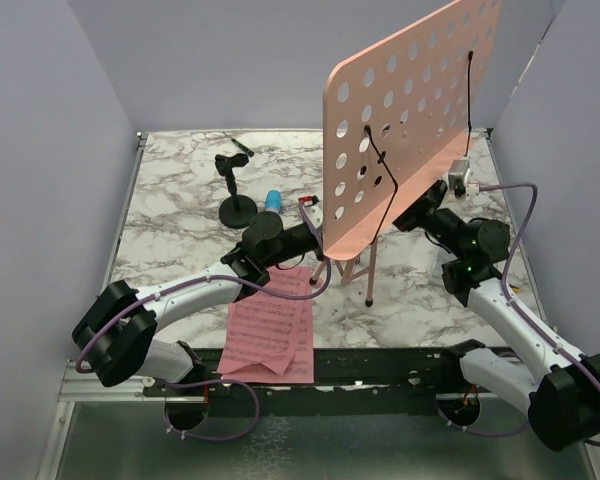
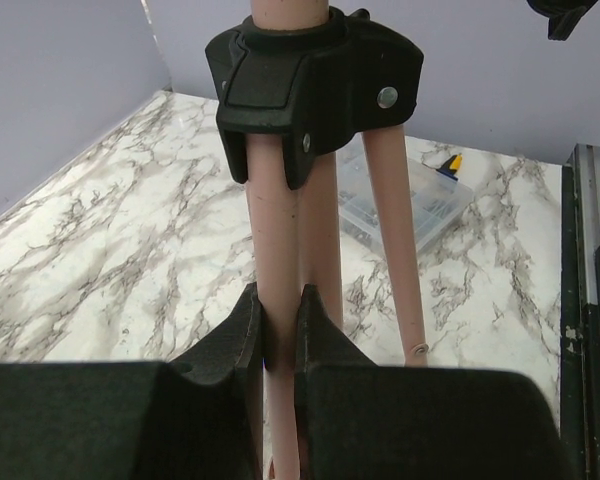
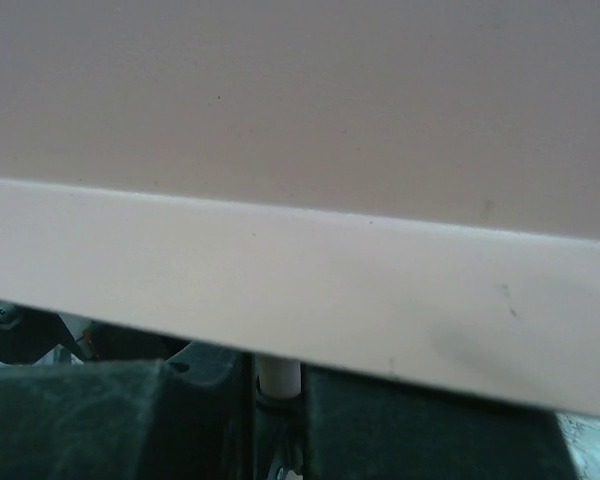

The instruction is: Set up the instrument practice props

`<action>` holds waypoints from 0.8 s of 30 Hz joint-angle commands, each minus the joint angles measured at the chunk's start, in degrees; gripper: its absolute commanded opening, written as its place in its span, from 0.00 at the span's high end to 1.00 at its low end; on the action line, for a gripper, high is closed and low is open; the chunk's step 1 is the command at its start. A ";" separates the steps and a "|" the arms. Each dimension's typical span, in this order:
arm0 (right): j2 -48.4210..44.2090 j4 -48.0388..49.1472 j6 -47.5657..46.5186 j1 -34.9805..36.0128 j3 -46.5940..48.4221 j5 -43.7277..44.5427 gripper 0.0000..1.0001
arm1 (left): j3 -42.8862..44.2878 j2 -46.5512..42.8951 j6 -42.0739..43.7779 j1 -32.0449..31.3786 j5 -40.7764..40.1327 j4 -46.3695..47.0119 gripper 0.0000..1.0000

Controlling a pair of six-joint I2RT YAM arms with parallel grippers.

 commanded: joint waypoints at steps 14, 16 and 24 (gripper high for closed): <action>3.45 6.55 -2.99 0.35 17.88 8.50 0.99 | 6.49 7.61 1.28 1.61 -6.12 0.51 1.00; 4.16 6.85 -3.57 0.36 19.09 9.37 0.99 | 7.13 8.95 1.60 2.22 -6.61 0.88 1.00; 6.70 8.34 -6.80 0.38 22.21 12.48 0.99 | 8.86 12.98 2.99 4.37 -7.07 1.97 1.00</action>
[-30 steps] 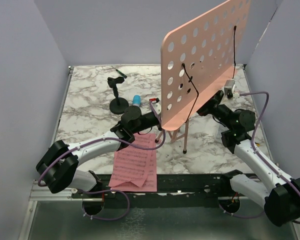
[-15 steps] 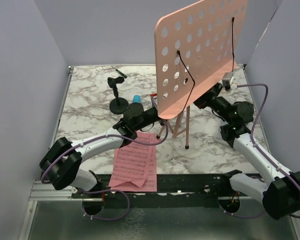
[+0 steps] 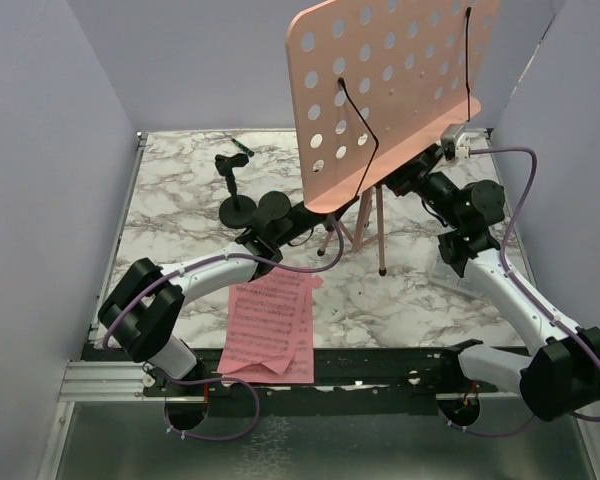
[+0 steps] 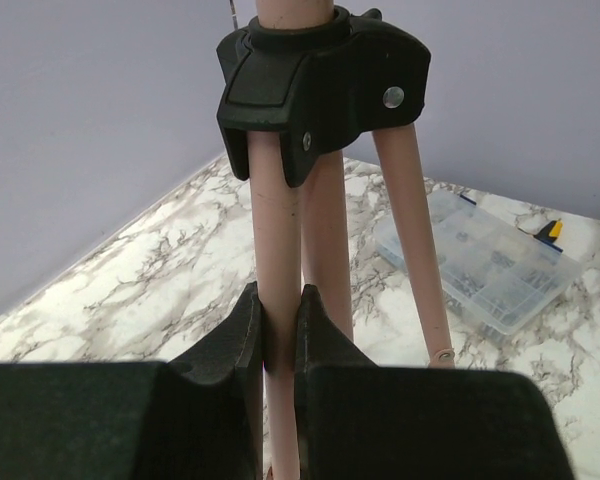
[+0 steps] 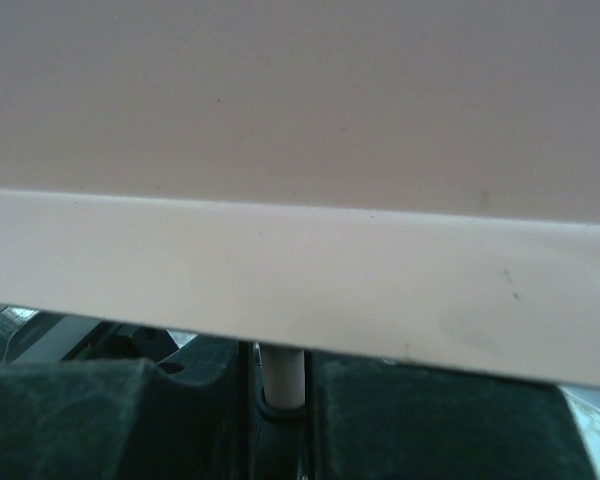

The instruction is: Set up the instrument practice props

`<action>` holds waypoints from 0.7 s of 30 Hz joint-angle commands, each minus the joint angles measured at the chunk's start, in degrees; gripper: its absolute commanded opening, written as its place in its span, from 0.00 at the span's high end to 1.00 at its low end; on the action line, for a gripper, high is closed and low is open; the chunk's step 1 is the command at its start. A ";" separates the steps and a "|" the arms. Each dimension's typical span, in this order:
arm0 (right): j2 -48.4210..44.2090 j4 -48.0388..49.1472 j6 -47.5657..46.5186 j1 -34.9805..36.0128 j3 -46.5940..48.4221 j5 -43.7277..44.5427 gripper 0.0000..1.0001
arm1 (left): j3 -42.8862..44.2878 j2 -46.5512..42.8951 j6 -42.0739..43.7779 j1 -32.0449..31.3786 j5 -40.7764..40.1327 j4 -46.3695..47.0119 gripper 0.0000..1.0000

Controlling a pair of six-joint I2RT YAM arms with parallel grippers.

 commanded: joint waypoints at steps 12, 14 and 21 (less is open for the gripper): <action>1.17 23.30 -2.31 0.51 9.10 14.14 0.99 | 0.01 5.46 4.49 2.39 -1.65 -4.00 1.00; 1.78 23.55 -3.02 0.51 10.19 14.55 0.99 | 0.00 5.69 4.53 2.61 -2.02 -4.04 1.00; 3.72 23.50 -5.31 0.51 14.55 15.45 0.99 | 0.28 6.69 5.06 3.29 -2.06 -4.04 1.00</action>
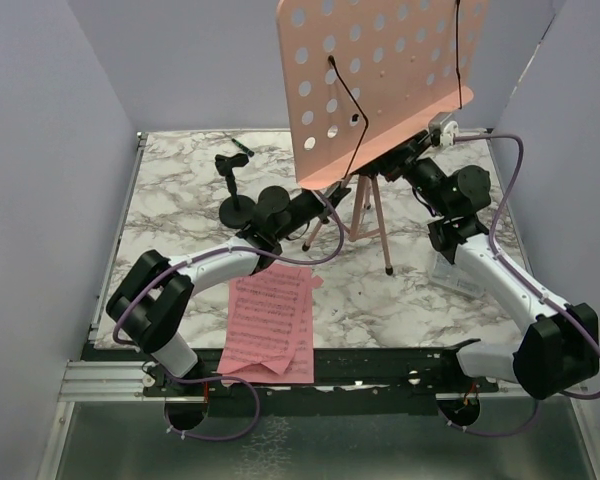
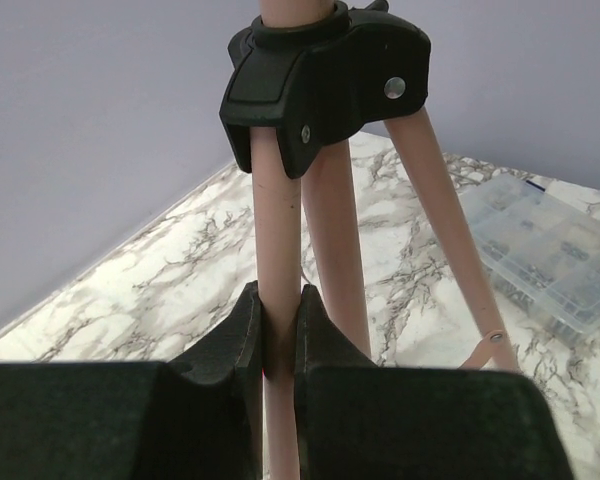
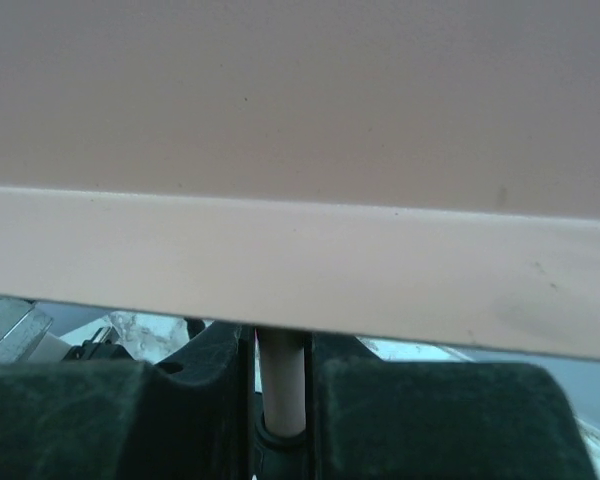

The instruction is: Set up the instrument practice props

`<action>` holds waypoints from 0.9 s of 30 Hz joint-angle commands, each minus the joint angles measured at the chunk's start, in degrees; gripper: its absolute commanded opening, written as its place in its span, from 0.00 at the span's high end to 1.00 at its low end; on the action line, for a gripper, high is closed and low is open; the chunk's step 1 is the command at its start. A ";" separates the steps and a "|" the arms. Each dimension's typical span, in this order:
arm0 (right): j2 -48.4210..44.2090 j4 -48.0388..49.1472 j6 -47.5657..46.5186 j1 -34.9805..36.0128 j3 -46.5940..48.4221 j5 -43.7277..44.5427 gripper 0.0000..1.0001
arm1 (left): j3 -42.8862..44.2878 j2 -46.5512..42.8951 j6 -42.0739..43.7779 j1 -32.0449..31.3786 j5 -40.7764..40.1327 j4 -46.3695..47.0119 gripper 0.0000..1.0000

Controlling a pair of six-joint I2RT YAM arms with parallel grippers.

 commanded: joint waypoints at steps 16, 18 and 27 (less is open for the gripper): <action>-0.83 24.75 -2.29 -0.41 12.10 11.65 0.99 | -0.34 3.86 1.88 1.76 -0.54 -5.22 1.00; -1.18 25.59 -2.18 -0.46 10.60 12.12 0.99 | 0.26 4.34 1.48 1.96 -0.66 -5.14 1.00; -3.91 27.41 -1.27 -0.46 2.77 15.22 0.99 | 3.39 7.39 0.27 2.56 -1.04 -3.82 1.00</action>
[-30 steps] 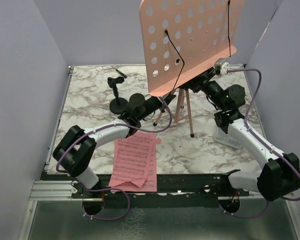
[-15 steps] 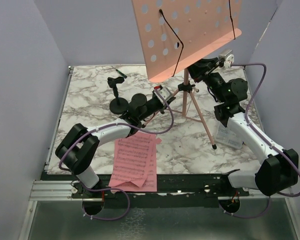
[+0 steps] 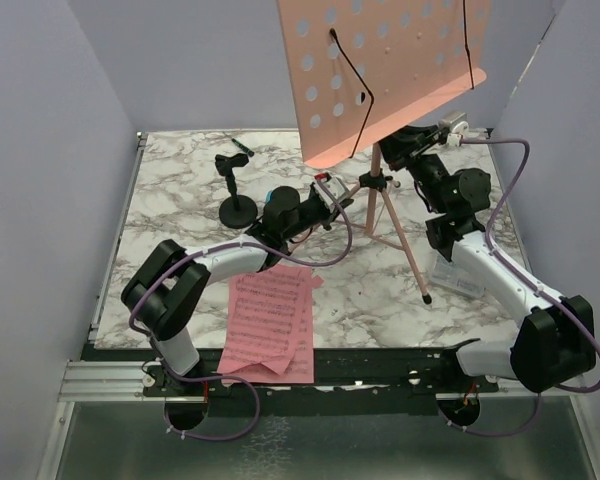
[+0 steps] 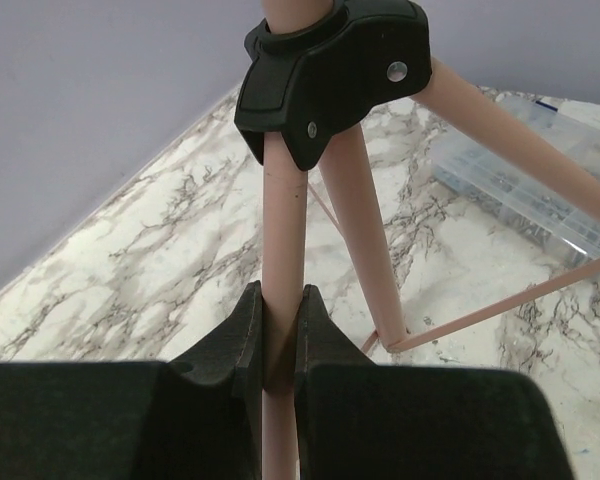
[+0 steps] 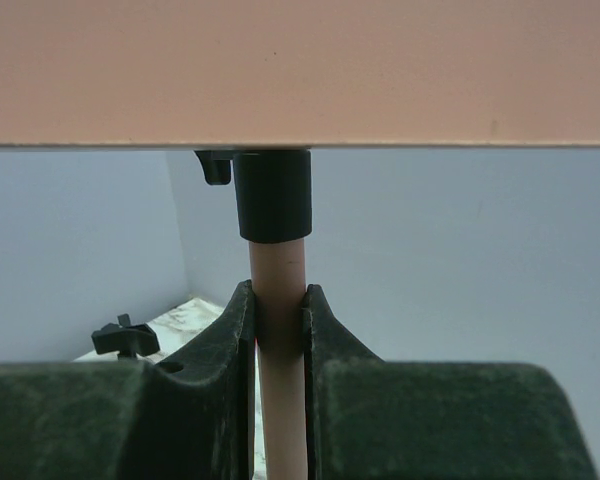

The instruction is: Set up the instrument practice props

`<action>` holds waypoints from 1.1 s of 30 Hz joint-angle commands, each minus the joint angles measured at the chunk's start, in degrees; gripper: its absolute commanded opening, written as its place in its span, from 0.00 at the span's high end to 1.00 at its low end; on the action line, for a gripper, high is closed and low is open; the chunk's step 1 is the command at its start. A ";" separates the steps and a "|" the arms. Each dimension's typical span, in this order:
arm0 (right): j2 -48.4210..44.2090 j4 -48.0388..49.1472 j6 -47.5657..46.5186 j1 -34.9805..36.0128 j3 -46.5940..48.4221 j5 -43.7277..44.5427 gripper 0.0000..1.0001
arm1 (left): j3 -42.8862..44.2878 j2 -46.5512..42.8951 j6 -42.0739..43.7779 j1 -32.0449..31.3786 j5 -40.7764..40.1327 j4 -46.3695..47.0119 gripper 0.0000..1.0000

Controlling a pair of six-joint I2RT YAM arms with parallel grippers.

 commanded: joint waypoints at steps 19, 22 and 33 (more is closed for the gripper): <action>-17.23 18.46 1.69 -0.37 -14.57 5.82 0.99 | 2.06 5.60 -3.25 2.97 -1.25 1.18 1.00; -18.65 17.68 2.33 -0.37 -16.60 7.17 0.96 | 1.43 5.70 -2.81 2.96 -0.67 1.70 1.00; -19.28 8.35 2.49 -0.37 -15.82 9.25 0.49 | 1.02 6.33 -2.02 3.04 0.36 2.40 1.00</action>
